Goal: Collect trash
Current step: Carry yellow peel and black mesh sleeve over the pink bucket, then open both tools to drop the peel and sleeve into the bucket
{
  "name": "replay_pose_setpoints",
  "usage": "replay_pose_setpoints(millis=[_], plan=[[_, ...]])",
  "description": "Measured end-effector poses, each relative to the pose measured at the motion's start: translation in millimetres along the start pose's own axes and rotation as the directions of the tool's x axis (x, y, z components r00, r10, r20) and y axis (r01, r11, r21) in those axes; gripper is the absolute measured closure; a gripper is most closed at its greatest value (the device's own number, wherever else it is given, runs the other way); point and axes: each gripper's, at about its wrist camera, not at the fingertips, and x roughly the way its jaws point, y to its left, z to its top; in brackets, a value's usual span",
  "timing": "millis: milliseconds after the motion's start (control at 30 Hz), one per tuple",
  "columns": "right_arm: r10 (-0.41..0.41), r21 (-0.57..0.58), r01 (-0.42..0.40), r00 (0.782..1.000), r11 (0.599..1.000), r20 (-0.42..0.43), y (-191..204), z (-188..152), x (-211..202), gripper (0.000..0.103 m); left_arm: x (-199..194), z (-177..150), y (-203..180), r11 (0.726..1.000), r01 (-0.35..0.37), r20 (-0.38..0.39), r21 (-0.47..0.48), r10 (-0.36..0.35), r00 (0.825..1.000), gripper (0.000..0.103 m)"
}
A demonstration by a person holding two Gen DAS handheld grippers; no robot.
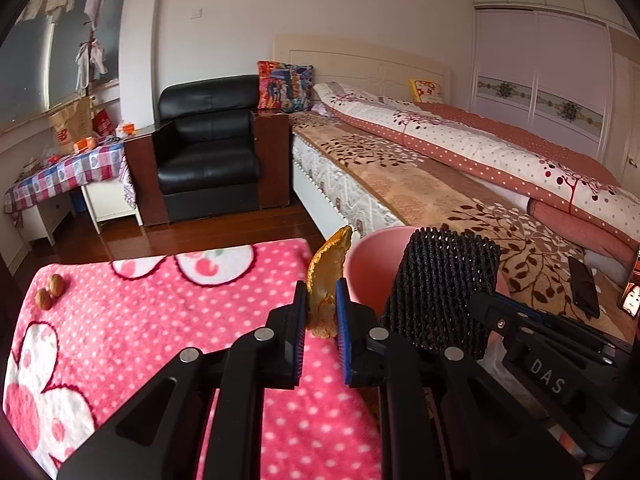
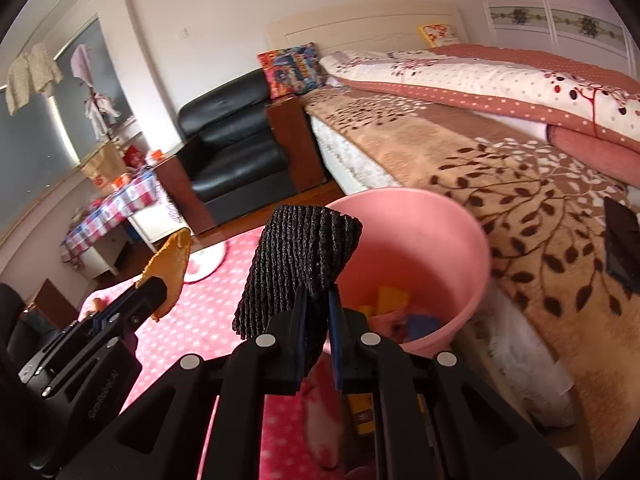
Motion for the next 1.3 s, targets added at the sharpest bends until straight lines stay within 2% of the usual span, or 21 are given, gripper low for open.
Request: replay_pose_setpoints(millis=[267, 500, 933, 1300], plan=[[-0.079, -0.008, 0.079, 0.997, 0.997, 0.007, -30, 12, 15, 0.093, 27, 5, -31, 0.999, 0.028, -0.02, 0.037, -0.027, 0.999, 0.09], [-0.114, 0.0, 0.114, 0.993, 0.993, -0.008, -45, 12, 27, 0.093, 46, 4, -47, 0.997, 0.033, -0.035, 0.069, -0.031, 0.999, 0.09], [-0.17, -0.002, 0.17, 0.985, 0.985, -0.023, -66, 18, 51, 0.093, 78, 1, -56, 0.995, 0.067, -0.087, 0.071, -0.061, 0.994, 0.089], [-0.174, -0.006, 0.174, 0.984, 0.985, -0.043, -73, 17, 62, 0.093, 88, 1, -51, 0.991, 0.132, -0.124, 0.018, -0.129, 0.984, 0.089]])
